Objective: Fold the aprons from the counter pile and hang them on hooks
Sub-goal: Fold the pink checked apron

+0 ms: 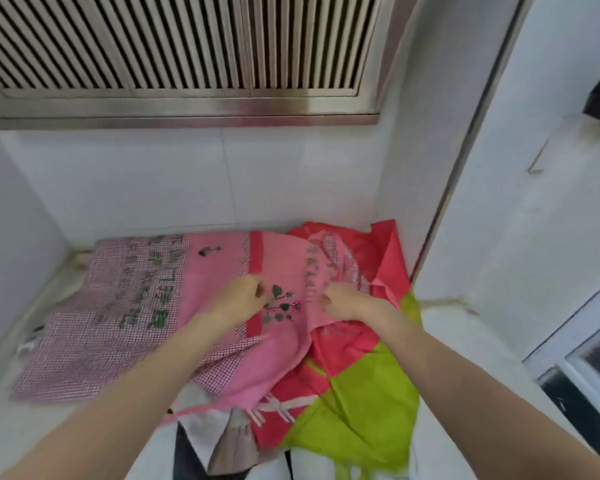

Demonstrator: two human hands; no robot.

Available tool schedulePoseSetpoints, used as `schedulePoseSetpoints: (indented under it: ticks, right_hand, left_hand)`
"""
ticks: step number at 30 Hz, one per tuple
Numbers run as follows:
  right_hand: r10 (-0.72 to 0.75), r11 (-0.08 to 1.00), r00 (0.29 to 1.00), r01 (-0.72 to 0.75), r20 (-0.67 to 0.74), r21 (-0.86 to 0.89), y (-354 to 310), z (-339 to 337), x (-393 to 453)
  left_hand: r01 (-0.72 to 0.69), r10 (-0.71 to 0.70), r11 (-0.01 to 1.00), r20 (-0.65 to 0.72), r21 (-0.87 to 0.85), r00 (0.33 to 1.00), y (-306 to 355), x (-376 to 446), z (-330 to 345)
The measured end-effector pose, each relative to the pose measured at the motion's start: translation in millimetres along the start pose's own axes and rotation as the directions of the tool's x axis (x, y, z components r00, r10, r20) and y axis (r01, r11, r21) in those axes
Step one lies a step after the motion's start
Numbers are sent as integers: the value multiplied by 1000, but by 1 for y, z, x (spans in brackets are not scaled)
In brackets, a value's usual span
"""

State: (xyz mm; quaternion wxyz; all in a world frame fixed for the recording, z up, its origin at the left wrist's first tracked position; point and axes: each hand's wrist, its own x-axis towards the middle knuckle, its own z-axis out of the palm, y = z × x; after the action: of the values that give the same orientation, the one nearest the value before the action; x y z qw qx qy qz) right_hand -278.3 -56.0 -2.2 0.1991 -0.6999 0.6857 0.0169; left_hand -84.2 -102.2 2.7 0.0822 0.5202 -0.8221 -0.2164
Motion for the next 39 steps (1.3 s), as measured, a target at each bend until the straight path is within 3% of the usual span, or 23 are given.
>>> schedulePoseSetpoints:
  ticks: [4,6,8,12,15,17,19,21,24,26,29,31,34,36,37,38,39]
  right_hand:
    - [160,959,973,-194,166,208,-20,64,28]
    - [270,848,934,-345,233,401,-23,83,36]
    - [349,664,898,-438,267,606,-26,92,41]
    - [438,195,867,-351,239,916,-37,78,46]
    - [319,64,938,-163,135,984,-56,51,53]
    - [129,99,991,-35,22,994,-78,27,56]
    - [0,264,995,94,-98,960,-91,3,58]
    - [-59,444,985,173,-164,879,-87,-12,61]
    - [65,805,963,105,-262,585,-64,-16,68]
    - [77,904,969,32,-236,427,-48,-7,76]
    - [55,973,998,-55,3,224,-48,11,90]
    - [141,976,989,-133,-37,175,-62,21,100]
    - [162,970,931,-90,-327,226,-95,1,100]
    - [155,970,894,-58,-420,234,-107,-42,104]
    - [172,951,876,-28,-451,308,-115,-75,103]
    - [217,893,845,30,-489,449,-117,-113,105]
    - [287,768,816,117,-502,629,-123,-152,103]
  left_hand:
    - [62,-64,998,139,22,988,-70,-27,21]
    - [59,-66,997,180,41,981,-81,-33,26]
    - [46,-48,999,173,16,984,-86,-33,29]
    - [40,-32,998,167,-48,985,-74,-23,28]
    - [43,-30,994,128,-98,991,-50,-8,25]
    - [93,-92,979,15,-182,996,-34,3,21]
    - [163,-201,964,-172,-210,964,-23,15,9]
    - [176,-220,969,-274,-176,936,-23,26,-10]
    - [114,-151,976,-201,-184,968,-35,38,-48]
    - [80,-86,969,-18,-235,996,-40,39,-71]
    - [49,10,957,200,-285,980,-47,30,-104]
    - [6,53,948,174,-319,983,-50,18,-130]
    - [-33,30,942,-16,-333,999,-47,0,-180]
    - [13,-22,999,-244,-40,970,-52,-6,-218]
    - [123,-62,980,-349,155,935,-55,-15,-239]
    - [266,-115,916,-441,299,890,-59,-21,-254]
    - [362,-135,856,-515,370,846,-60,-27,-267]
